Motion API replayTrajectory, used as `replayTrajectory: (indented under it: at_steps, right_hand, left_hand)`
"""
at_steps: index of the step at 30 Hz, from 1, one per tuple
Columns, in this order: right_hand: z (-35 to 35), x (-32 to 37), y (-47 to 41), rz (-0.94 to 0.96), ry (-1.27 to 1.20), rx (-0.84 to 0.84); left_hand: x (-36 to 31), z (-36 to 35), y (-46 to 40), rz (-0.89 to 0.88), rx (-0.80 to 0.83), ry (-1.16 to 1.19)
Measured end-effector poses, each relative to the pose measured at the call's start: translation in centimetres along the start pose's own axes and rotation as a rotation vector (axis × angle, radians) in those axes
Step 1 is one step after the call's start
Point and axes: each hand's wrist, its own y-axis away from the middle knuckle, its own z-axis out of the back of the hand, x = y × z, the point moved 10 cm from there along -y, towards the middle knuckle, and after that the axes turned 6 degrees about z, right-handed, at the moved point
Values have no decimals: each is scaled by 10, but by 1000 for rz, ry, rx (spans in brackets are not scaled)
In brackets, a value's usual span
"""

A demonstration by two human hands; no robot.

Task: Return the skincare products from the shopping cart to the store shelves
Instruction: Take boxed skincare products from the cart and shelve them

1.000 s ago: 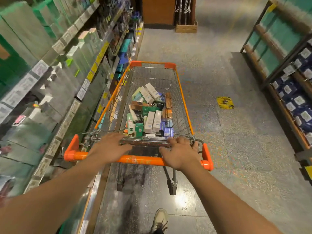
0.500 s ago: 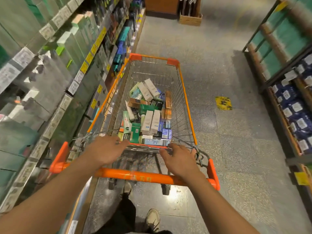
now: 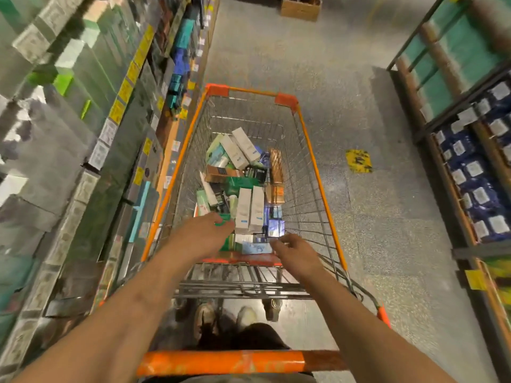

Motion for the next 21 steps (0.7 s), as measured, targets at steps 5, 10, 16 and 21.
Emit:
replayTrajectory:
  at_steps: [5, 10, 16, 21]
  right_hand:
    - [-16, -16, -61, -79, -46, -8]
    - [-50, -36, -138, -170, -143, -48]
    - [-104, -80, -216, -331, -301, -86]
    - [-147, -128, -284, -311, -220, -2]
  left_hand:
    - [-6, -3, -38, 47, 12, 92]
    - [-1, -23, -81, 138, 65, -78]
    - [1, -37, -114, 191, 74, -80]
    - [11, -43, -125, 293, 64, 16]
